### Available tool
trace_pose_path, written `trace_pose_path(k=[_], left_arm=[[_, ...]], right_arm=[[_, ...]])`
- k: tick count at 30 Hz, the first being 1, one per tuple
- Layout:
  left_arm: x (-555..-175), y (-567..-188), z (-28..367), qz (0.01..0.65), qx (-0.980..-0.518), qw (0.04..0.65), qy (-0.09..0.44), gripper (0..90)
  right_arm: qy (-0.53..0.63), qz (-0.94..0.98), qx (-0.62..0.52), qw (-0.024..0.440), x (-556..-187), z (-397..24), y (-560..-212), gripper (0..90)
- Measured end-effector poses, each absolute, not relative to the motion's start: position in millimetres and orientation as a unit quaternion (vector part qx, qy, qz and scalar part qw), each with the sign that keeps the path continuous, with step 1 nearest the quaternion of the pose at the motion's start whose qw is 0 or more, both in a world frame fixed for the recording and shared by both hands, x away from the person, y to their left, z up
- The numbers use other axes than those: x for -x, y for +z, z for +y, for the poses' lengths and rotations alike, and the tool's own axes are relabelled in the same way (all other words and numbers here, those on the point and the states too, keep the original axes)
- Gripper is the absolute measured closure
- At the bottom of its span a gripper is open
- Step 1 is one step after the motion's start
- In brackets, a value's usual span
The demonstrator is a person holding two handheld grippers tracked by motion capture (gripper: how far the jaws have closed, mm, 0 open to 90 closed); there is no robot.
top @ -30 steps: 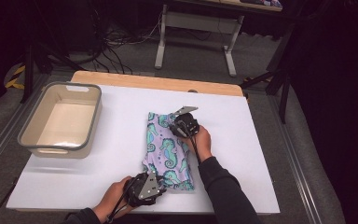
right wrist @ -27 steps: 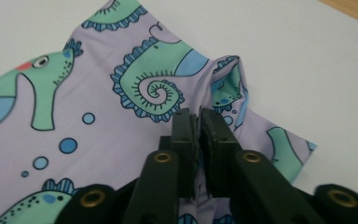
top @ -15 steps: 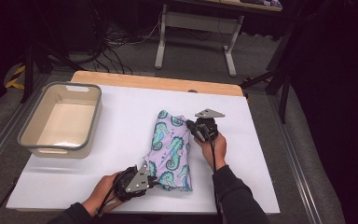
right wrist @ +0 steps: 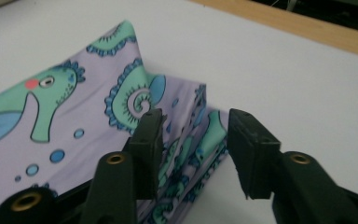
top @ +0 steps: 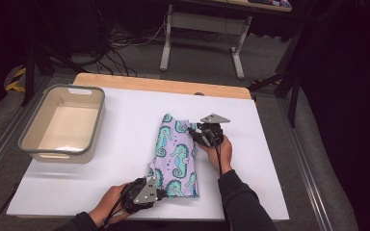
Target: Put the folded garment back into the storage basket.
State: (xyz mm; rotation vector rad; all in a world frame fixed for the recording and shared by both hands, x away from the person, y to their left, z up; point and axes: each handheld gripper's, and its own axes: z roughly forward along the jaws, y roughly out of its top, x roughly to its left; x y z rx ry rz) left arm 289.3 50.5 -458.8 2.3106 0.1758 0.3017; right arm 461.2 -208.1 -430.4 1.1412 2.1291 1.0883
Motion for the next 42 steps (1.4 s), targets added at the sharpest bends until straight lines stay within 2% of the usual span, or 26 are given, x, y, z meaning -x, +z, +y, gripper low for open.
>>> trace_pose_path(k=[7,12,14,16,17,18,20,23,25,31,34,35,36,42], left_arm=[[-292,-461,52,0.076,-0.908,0.397,0.111,87.3],[-293,-462,52,0.077,-0.906,0.401,0.109,87.2],[-293,-463,52,0.077,-0.906,0.402,0.108,87.2],[-293,-463,52,0.078,-0.905,0.404,0.108,87.2],[-293,-463,52,0.078,-0.905,0.404,0.108,87.2],[-293,-463,52,0.079,-0.905,0.405,0.107,87.2],[-293,-463,52,0.078,-0.904,0.406,0.107,87.4],[-293,-463,52,0.079,-0.904,0.406,0.105,87.9],[-293,-463,52,0.077,-0.905,0.406,0.102,88.7],[-291,-463,49,0.069,-0.906,0.403,0.105,89.2],[-290,-463,48,0.068,-0.906,0.403,0.106,89.1],[-290,-463,48,0.068,-0.906,0.403,0.106,89.1],[-289,-463,47,0.066,-0.906,0.404,0.105,89.1],[-285,-460,45,0.059,-0.905,0.406,0.109,88.0]], right_arm=[[0.387,0.79,-0.407,0.245,-484,-192,-425,48.5],[0.382,0.785,-0.429,0.229,-502,-187,-430,48.4],[0.356,0.799,-0.431,0.221,-510,-181,-437,53.3],[0.345,0.806,-0.43,0.214,-511,-179,-441,70.4],[0.345,0.806,-0.43,0.214,-511,-179,-441,70.4],[0.341,0.811,-0.427,0.209,-511,-178,-441,82.8],[0.346,0.807,-0.428,0.212,-508,-179,-438,85.7],[0.357,0.798,-0.431,0.223,-504,-182,-432,86.0],[0.36,0.787,-0.432,0.254,-496,-188,-419,85.9],[0.355,0.78,-0.44,0.267,-496,-196,-417,85.2],[0.337,0.784,-0.453,0.259,-503,-197,-429,77.8],[0.337,0.784,-0.453,0.259,-503,-197,-429,77.8],[0.326,0.785,-0.455,0.266,-504,-197,-433,71.5],[0.337,0.78,-0.456,0.265,-504,-203,-434,67.7]])
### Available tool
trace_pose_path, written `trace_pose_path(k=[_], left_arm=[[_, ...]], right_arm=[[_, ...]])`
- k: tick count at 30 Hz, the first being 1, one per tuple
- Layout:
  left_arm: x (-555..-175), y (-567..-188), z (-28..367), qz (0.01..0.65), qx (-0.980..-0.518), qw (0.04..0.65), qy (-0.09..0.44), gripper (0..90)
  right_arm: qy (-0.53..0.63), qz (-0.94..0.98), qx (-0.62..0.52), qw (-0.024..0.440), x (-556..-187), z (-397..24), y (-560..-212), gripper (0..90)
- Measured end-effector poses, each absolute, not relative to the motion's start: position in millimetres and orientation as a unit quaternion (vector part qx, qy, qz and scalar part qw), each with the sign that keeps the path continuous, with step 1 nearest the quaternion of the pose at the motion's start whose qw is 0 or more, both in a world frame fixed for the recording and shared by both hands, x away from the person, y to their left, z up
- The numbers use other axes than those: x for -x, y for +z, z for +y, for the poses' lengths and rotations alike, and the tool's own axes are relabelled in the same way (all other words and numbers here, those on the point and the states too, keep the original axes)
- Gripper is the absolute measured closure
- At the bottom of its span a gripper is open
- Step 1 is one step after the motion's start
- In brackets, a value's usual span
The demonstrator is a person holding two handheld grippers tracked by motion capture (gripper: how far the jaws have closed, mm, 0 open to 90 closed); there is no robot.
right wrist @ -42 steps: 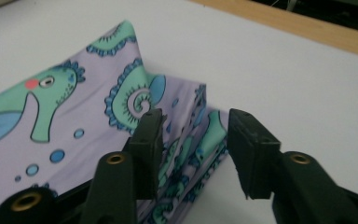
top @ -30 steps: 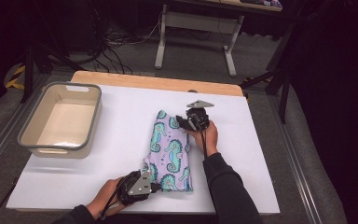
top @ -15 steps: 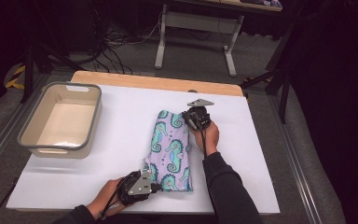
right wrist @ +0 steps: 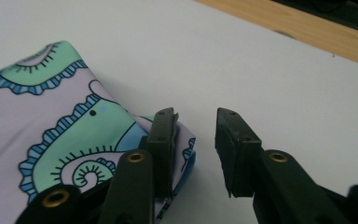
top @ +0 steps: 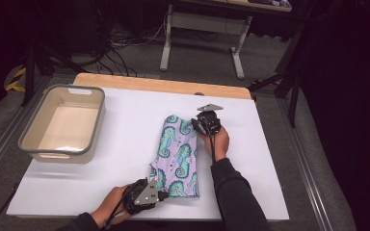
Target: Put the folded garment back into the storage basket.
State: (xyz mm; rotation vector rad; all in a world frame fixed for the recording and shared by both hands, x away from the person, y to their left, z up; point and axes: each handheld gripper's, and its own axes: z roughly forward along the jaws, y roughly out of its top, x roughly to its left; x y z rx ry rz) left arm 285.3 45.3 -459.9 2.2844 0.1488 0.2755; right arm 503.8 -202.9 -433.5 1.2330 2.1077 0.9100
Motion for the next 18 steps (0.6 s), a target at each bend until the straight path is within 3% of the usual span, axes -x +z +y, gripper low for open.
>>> trace_pose_path(k=[3,6,8,14,18], left_arm=[[-281,-456,43,0.056,-0.905,0.406,0.116,81.9],[-281,-449,46,0.052,-0.898,0.42,0.117,83.2],[-284,-440,52,0.061,-0.888,0.441,0.119,85.7],[-296,-428,60,0.075,-0.877,0.455,0.138,87.6],[-326,-423,61,0.108,-0.865,0.465,0.155,87.4]], right_arm=[[0.369,0.773,-0.441,0.269,-498,-207,-426,65.3],[0.399,0.768,-0.423,0.27,-490,-211,-417,82.8],[0.402,0.775,-0.408,0.266,-486,-210,-415,89.9],[0.403,0.803,-0.359,0.252,-471,-201,-413,90.0],[0.389,0.822,-0.34,0.24,-461,-193,-421,90.0]])
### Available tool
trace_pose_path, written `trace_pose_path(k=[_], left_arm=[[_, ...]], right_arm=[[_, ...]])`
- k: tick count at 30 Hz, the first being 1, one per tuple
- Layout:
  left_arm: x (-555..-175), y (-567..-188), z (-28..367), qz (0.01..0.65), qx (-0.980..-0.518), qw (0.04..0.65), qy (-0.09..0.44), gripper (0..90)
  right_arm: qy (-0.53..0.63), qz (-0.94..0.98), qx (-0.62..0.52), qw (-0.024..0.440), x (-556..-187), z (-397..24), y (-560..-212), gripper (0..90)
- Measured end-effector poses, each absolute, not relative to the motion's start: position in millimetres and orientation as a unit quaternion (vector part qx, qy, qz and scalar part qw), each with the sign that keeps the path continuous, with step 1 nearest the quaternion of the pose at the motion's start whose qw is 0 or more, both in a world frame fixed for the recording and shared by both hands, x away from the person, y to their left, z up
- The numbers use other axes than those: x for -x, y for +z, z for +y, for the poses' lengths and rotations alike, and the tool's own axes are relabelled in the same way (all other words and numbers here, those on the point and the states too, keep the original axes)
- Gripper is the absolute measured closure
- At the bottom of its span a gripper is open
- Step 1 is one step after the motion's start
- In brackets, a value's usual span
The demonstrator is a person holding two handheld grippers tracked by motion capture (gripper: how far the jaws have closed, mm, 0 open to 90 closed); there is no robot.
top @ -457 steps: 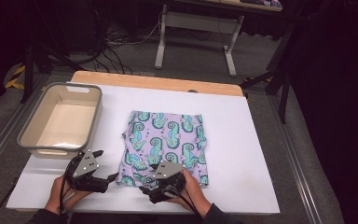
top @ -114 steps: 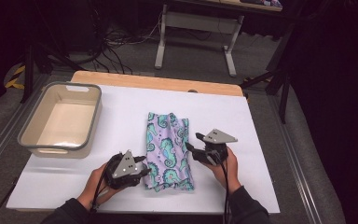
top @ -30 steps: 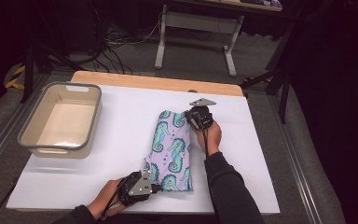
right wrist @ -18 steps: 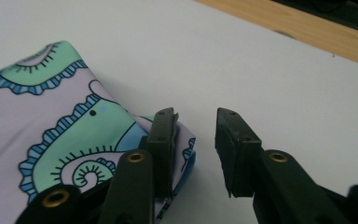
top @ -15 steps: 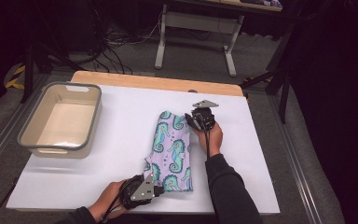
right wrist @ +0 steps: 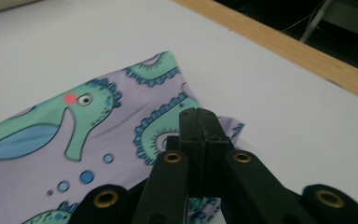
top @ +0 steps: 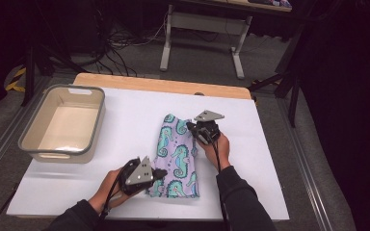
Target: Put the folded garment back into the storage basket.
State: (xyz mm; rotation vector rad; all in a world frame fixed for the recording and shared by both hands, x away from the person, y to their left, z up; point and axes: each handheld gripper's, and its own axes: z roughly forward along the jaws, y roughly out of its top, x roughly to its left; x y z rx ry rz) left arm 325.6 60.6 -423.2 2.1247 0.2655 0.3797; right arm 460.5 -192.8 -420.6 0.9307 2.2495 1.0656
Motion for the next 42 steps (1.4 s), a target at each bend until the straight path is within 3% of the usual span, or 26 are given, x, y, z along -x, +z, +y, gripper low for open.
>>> trace_pose_path(k=[4,10,14,20,29,35,41,42], left_arm=[[-358,-424,56,0.144,-0.855,0.47,0.166,86.0],[-413,-444,38,0.204,-0.86,0.431,0.179,85.5],[-428,-452,37,0.234,-0.858,0.423,0.173,84.1],[-436,-460,29,0.242,-0.872,0.388,0.177,85.0],[-429,-460,30,0.249,-0.87,0.394,0.158,86.8],[-415,-451,32,0.228,-0.866,0.411,0.169,82.6],[-397,-443,40,0.207,-0.865,0.425,0.169,77.7],[-389,-441,43,0.198,-0.865,0.429,0.17,76.8]], right_arm=[[0.38,0.834,-0.33,0.227,-453,-189,-430,89.8],[0.344,0.851,-0.324,0.23,-442,-188,-444,89.8],[0.335,0.851,-0.328,0.236,-438,-190,-445,89.8],[0.334,0.847,-0.337,0.241,-435,-195,-448,89.3],[0.35,0.832,-0.356,0.243,-430,-208,-452,88.8],[0.359,0.821,-0.363,0.255,-434,-211,-447,82.6],[0.393,0.795,-0.381,0.26,-453,-213,-432,66.5],[0.394,0.791,-0.391,0.259,-462,-211,-430,59.4]])
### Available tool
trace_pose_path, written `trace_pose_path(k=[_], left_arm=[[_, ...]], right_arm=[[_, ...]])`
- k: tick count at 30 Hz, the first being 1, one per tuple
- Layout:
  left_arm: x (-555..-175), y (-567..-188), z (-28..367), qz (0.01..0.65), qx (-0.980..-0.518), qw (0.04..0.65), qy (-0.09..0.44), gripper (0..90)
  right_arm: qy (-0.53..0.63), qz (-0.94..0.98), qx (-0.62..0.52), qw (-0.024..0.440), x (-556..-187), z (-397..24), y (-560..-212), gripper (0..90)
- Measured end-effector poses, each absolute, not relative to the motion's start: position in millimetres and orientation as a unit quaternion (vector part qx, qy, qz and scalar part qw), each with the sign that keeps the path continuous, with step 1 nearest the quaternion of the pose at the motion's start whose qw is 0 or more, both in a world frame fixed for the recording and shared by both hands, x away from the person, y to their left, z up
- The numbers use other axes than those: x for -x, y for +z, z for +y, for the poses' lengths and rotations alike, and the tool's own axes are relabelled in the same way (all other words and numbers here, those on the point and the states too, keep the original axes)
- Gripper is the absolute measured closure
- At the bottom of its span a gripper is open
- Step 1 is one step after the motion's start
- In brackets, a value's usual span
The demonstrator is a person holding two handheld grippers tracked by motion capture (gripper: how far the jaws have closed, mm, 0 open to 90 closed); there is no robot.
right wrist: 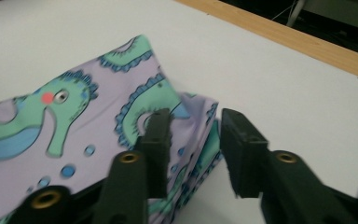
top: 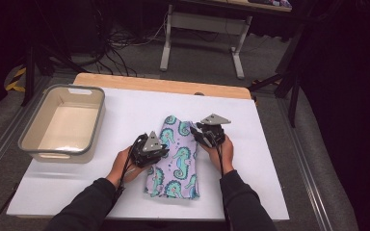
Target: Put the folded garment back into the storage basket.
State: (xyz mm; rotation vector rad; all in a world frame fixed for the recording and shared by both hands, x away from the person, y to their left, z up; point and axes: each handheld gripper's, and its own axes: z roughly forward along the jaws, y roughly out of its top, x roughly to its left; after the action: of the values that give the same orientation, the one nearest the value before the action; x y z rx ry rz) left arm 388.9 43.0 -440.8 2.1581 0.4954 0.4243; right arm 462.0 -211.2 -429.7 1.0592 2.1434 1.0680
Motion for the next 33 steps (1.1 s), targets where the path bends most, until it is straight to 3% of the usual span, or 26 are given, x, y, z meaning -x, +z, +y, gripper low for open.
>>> trace_pose_path(k=[4,8,9,10,12,14,25,29,33], left_arm=[[-375,-439,49,0.188,-0.862,0.439,0.169,74.0],[-356,-440,60,0.175,-0.865,0.436,0.177,67.2],[-351,-441,62,0.176,-0.864,0.439,0.173,67.2],[-347,-441,63,0.176,-0.866,0.436,0.171,62.0],[-340,-442,66,0.173,-0.869,0.434,0.163,61.8],[-334,-445,66,0.173,-0.872,0.429,0.159,59.9],[-323,-458,71,0.176,-0.884,0.414,0.127,61.3],[-321,-461,74,0.201,-0.878,0.421,0.103,44.4],[-317,-463,75,0.198,-0.881,0.421,0.091,45.6]], right_arm=[[0.401,0.783,-0.412,0.236,-479,-207,-429,53.5],[0.375,0.789,-0.423,0.243,-492,-201,-433,54.1],[0.37,0.789,-0.427,0.242,-494,-200,-434,56.7],[0.365,0.79,-0.431,0.241,-498,-199,-436,70.5],[0.358,0.794,-0.432,0.235,-499,-199,-437,81.4],[0.355,0.795,-0.433,0.234,-498,-200,-436,86.0],[0.364,0.774,-0.448,0.261,-490,-221,-419,87.0],[0.361,0.772,-0.459,0.25,-497,-222,-431,82.3],[0.361,0.772,-0.457,0.255,-499,-221,-434,76.4]])
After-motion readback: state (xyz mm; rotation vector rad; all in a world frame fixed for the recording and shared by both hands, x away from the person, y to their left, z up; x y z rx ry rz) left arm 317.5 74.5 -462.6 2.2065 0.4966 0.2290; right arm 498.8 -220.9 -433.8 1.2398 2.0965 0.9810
